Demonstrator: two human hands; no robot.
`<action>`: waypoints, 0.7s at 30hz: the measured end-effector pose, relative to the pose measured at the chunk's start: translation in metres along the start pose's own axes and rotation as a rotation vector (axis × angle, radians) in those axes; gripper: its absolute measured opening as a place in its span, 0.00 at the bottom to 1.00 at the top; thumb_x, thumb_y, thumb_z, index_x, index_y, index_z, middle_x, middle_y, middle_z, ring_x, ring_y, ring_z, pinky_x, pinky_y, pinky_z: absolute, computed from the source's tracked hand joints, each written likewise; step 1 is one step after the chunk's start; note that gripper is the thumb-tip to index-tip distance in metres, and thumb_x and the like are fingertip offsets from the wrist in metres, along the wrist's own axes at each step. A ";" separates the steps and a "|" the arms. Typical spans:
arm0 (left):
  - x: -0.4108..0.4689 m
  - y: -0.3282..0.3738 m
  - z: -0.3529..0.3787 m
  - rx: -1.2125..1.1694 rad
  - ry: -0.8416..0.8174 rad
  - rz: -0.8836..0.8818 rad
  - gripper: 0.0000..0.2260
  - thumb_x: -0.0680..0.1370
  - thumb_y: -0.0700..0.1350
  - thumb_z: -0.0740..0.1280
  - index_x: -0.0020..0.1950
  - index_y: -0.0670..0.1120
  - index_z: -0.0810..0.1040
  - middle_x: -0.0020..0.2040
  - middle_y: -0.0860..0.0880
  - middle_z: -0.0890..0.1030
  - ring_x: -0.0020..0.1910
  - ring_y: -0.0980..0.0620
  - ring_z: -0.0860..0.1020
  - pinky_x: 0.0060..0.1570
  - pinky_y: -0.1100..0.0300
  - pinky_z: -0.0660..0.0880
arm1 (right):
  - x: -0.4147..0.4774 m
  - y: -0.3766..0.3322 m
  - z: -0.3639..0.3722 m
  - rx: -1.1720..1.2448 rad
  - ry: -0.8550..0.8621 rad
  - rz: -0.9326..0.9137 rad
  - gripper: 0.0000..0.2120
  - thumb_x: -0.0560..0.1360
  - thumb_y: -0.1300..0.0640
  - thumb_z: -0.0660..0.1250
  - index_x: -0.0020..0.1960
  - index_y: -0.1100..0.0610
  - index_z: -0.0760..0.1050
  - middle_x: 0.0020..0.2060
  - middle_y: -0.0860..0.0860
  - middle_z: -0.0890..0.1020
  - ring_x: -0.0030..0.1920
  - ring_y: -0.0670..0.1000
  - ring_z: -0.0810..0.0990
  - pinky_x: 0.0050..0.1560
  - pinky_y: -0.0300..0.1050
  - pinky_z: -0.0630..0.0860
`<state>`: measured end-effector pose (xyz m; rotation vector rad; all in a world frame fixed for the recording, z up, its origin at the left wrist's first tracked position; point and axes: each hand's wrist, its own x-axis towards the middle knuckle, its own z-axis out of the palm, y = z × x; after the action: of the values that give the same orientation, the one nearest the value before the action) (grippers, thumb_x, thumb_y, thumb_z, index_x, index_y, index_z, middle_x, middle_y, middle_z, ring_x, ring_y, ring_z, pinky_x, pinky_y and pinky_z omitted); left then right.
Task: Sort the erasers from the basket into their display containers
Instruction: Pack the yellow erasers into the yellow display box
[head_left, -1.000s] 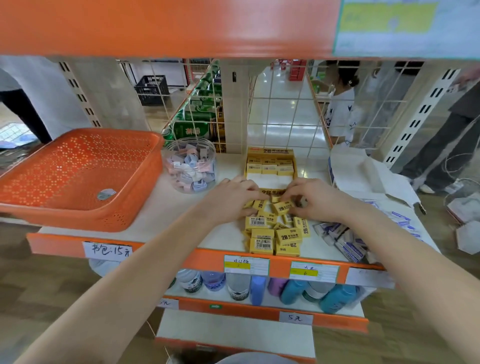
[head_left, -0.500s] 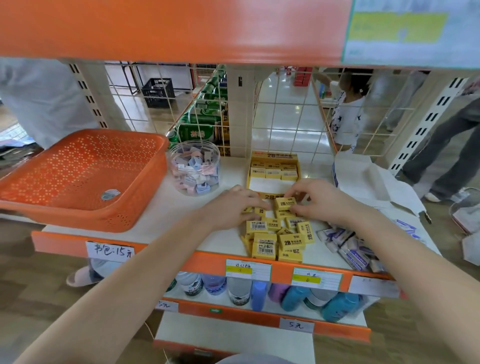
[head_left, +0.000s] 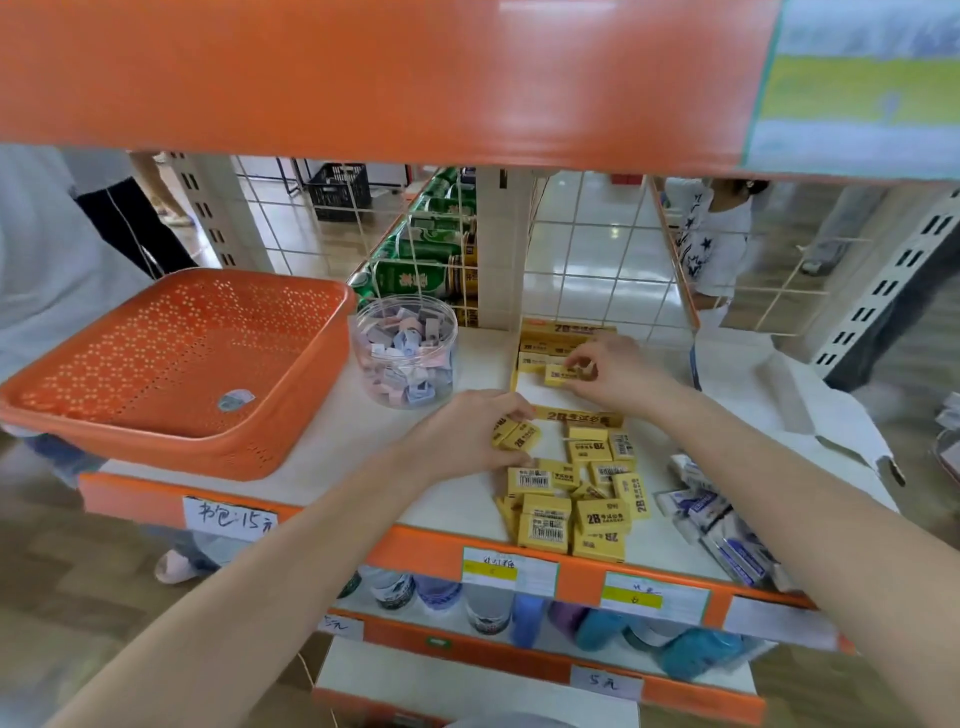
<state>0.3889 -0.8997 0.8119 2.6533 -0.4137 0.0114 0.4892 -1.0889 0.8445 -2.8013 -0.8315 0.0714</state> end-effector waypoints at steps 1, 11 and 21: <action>0.000 -0.001 0.000 -0.003 0.002 -0.007 0.23 0.71 0.53 0.73 0.64 0.51 0.74 0.59 0.54 0.79 0.57 0.59 0.75 0.54 0.70 0.67 | 0.004 -0.003 0.003 -0.002 -0.010 0.003 0.17 0.75 0.49 0.66 0.61 0.54 0.76 0.58 0.53 0.75 0.53 0.51 0.74 0.49 0.39 0.66; -0.012 -0.011 -0.003 -0.124 0.035 -0.052 0.21 0.71 0.47 0.74 0.64 0.50 0.76 0.55 0.55 0.81 0.52 0.61 0.75 0.50 0.74 0.67 | 0.025 -0.019 0.024 0.052 0.055 -0.003 0.13 0.74 0.51 0.68 0.56 0.54 0.77 0.53 0.51 0.79 0.47 0.47 0.74 0.48 0.39 0.71; -0.014 -0.004 -0.005 -0.224 0.173 -0.035 0.16 0.72 0.42 0.73 0.59 0.48 0.80 0.51 0.55 0.82 0.50 0.64 0.75 0.50 0.79 0.67 | 0.024 -0.014 0.020 0.073 0.051 -0.031 0.13 0.77 0.47 0.63 0.54 0.54 0.80 0.52 0.51 0.79 0.46 0.46 0.72 0.49 0.41 0.68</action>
<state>0.3767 -0.8907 0.8133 2.4146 -0.2922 0.1721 0.4995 -1.0608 0.8289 -2.7096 -0.8426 0.0247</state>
